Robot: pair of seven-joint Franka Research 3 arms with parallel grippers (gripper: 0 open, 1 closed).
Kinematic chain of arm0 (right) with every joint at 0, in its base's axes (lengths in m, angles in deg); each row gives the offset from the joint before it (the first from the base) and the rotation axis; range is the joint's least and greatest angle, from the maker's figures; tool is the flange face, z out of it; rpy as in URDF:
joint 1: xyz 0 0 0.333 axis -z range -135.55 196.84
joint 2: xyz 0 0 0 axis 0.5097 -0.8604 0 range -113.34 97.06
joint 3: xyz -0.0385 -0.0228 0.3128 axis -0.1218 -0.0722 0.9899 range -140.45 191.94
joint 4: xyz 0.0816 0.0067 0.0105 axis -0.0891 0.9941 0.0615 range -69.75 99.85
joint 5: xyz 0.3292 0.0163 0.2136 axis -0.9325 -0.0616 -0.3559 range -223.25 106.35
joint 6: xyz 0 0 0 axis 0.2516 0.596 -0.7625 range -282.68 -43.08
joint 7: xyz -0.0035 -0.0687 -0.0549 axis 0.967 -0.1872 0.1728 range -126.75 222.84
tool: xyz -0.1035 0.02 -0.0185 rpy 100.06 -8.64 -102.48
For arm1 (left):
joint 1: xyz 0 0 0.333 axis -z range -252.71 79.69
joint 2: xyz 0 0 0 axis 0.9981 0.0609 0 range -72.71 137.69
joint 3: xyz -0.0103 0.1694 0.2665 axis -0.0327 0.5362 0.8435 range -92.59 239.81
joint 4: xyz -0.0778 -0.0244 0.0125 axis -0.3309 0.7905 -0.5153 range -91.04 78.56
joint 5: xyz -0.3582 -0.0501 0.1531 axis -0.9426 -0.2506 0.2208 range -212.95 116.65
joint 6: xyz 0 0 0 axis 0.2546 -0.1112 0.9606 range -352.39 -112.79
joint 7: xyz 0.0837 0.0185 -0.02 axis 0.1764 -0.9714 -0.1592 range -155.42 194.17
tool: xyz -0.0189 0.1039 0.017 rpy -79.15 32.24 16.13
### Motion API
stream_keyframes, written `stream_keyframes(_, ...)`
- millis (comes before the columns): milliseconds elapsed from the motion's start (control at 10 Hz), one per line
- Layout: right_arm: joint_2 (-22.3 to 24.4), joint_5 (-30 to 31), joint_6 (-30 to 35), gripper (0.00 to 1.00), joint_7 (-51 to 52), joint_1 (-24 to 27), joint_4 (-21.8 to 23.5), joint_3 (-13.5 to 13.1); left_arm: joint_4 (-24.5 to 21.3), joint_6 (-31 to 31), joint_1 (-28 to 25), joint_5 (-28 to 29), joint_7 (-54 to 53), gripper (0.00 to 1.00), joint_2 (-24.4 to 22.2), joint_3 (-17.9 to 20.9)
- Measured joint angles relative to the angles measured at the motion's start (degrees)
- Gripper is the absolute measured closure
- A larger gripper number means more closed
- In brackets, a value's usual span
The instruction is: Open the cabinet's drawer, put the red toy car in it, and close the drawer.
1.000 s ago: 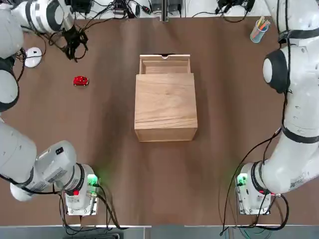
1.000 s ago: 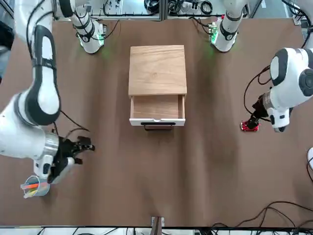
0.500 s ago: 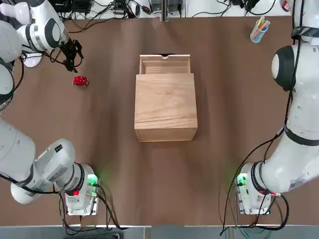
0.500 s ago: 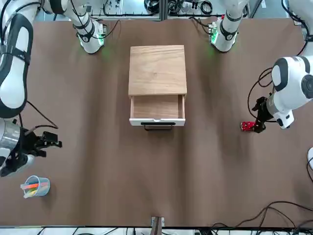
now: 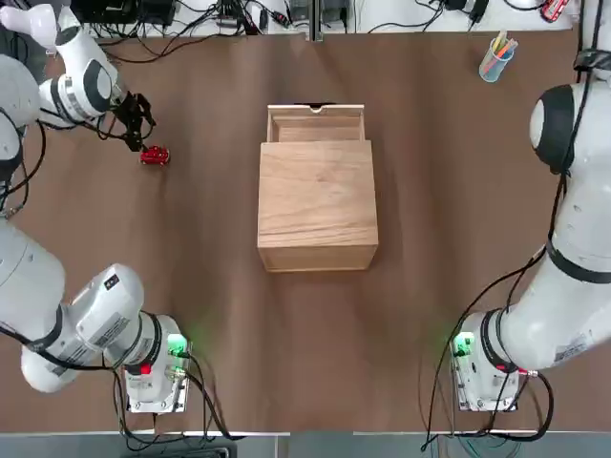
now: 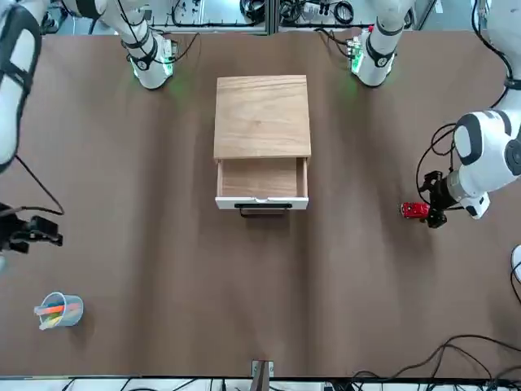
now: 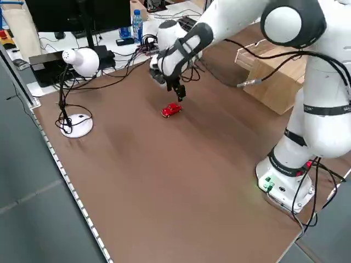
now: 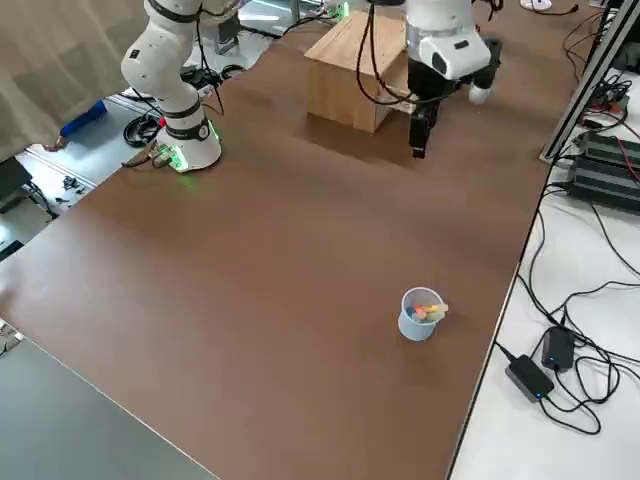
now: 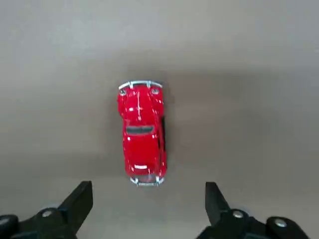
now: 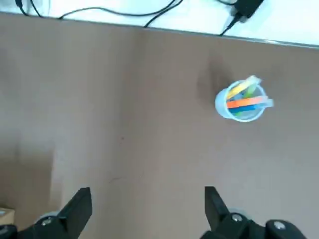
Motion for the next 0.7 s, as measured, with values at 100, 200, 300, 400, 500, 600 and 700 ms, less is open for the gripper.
stream_keyframes(100,2.16,1.33,0.62,0.00,-0.72,0.90,0.17,0.98,-0.16,-0.25,0.00,1.16,0.02,0.00,1.05,0.37)
stream_keyframes(200,4.70,4.60,1.16,0.00,-2.65,2.45,1.10,4.38,-0.63,-1.33,0.01,2.43,0.06,0.00,2.00,0.68)
stream_keyframes(300,6.96,8.54,1.19,0.00,-5.89,4.49,2.66,9.85,-1.10,-3.13,0.01,3.41,0.09,0.00,2.93,0.99)
stream_keyframes(400,8.19,11.17,1.13,0.00,-9.99,6.85,3.65,15.91,-1.36,-4.47,0.00,3.90,0.10,0.00,3.81,1.25)
stream_keyframes(500,8.73,12.52,1.05,0.00,-13.34,8.55,3.95,20.50,-1.43,-5.22,0.01,4.13,0.10,0.00,4.39,1.36)
stream_keyframes(600,9.37,12.97,0.89,0.00,-15.45,9.05,4.46,22.43,-1.43,-5.42,0.01,4.17,0.10,0.01,4.60,1.36)
stream_keyframes(700,10.64,13.12,0.12,0.00,-16.50,9.14,5.61,22.82,-1.43,-5.58,0.02,4.19,0.10,0.04,4.69,1.36)
